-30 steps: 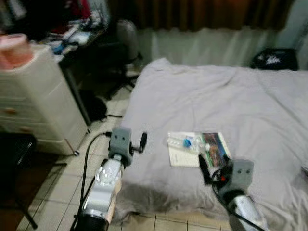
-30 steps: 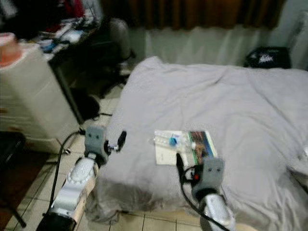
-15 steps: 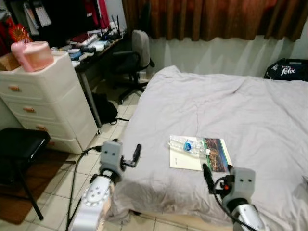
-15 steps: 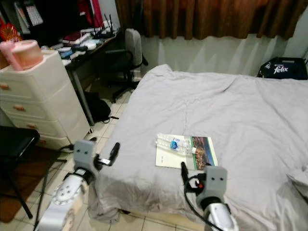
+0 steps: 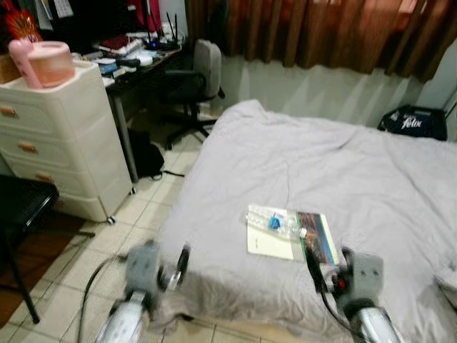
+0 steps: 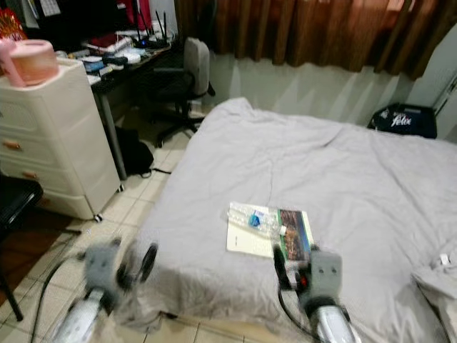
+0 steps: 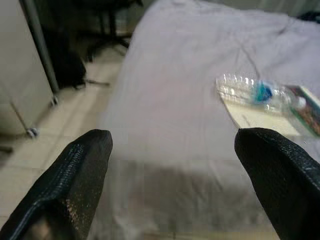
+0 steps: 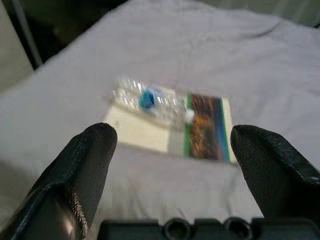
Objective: Clean up the room
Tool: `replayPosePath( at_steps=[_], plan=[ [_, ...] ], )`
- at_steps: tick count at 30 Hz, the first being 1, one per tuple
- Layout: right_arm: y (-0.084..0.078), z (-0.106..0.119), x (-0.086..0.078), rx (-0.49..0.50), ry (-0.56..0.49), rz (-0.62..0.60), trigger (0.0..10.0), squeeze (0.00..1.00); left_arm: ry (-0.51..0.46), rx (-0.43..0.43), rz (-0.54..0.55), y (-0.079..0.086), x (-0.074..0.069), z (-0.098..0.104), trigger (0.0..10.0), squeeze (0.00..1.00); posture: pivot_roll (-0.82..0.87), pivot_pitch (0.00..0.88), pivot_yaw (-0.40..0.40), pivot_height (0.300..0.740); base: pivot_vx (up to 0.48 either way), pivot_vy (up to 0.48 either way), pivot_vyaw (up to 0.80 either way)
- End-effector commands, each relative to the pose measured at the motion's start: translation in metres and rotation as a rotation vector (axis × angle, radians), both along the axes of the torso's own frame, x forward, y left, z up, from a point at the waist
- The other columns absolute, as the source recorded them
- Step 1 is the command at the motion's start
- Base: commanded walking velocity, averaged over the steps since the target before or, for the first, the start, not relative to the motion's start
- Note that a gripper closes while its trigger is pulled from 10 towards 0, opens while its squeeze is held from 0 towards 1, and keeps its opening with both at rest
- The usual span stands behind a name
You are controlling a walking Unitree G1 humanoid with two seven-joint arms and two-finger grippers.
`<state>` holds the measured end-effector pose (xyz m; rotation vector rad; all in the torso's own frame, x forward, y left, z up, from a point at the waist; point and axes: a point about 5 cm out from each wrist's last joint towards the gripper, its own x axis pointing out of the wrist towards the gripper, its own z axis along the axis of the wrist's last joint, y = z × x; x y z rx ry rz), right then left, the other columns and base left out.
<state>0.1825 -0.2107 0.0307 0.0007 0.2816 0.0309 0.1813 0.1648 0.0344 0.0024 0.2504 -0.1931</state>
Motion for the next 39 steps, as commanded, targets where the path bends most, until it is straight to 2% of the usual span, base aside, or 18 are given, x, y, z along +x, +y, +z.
replayPosePath(
  at_steps=[1, 5, 6, 11, 13, 19, 20, 30, 34, 39],
  plan=[
    [-0.001, 0.015, 0.01, -0.005, -0.069, 0.021, 10.0, 0.0, -0.136, -0.009, -0.055, -0.015, 0.017, 0.028, 10.0, 0.0, 0.04, 0.0, -0.131, 0.74, 0.0, 0.0, 0.0],
    [0.003, 0.023, 0.024, -0.008, -0.11, 0.044, 10.0, 0.0, -0.213, 0.019, -0.071, -0.024, 0.032, 0.043, 10.0, 0.0, 0.04, 0.0, -0.13, 0.74, 0.073, 0.0, 0.0],
    [0.008, 0.026, 0.028, 0.001, -0.129, 0.047, 10.0, 0.0, -0.214, -0.003, -0.071, -0.023, 0.035, 0.046, 10.0, 0.0, 0.03, 0.0, -0.12, 0.74, 0.461, 0.0, 0.0],
    [0.013, 0.028, 0.032, 0.011, -0.144, 0.049, 10.0, 0.0, -0.199, 0.012, -0.077, -0.02, 0.039, 0.044, 10.0, 0.0, 0.03, 0.0, -0.097, 0.74, 0.466, 0.0, 0.0],
    [0.016, 0.028, 0.035, 0.017, -0.151, 0.053, 10.0, 0.0, -0.2, 0.018, -0.095, -0.024, 0.047, 0.046, 10.0, 0.0, 0.02, 0.0, -0.089, 0.74, 0.469, 0.0, 0.0],
    [0.019, 0.03, 0.042, 0.015, -0.16, 0.052, 10.0, 0.0, -0.204, 0.021, -0.123, -0.028, 0.055, 0.048, 10.0, 0.0, 0.02, 0.0, -0.071, 0.74, 0.47, 0.0, 0.0],
    [0.021, 0.031, 0.046, 0.014, -0.167, 0.052, 10.0, 0.0, -0.201, 0.02, -0.148, -0.032, 0.06, 0.049, 10.0, 0.0, 0.01, 0.0, -0.052, 0.74, 0.469, 0.0, 0.0],
    [0.024, 0.03, 0.049, 0.033, -0.17, 0.026, 10.0, 0.0, -0.185, 0.002, -0.215, -0.041, 0.067, 0.048, 10.0, 0.0, 0.0, 0.0, -0.034, 0.74, 0.471, 0.0, 0.0],
    [0.025, 0.027, 0.049, 0.033, -0.157, 0.011, 10.0, 0.0, -0.188, 0.074, -0.245, -0.045, 0.072, 0.048, 10.0, 0.0, 0.0, 0.0, -0.026, 0.74, 0.226, 0.0, 0.0],
    [0.024, 0.027, 0.048, 0.033, -0.15, -0.003, 10.0, 0.0, -0.191, 0.088, -0.255, -0.045, 0.074, 0.049, 10.0, 0.0, -0.01, 0.0, -0.022, 0.74, 0.0, 0.0, 0.0]
  ],
)
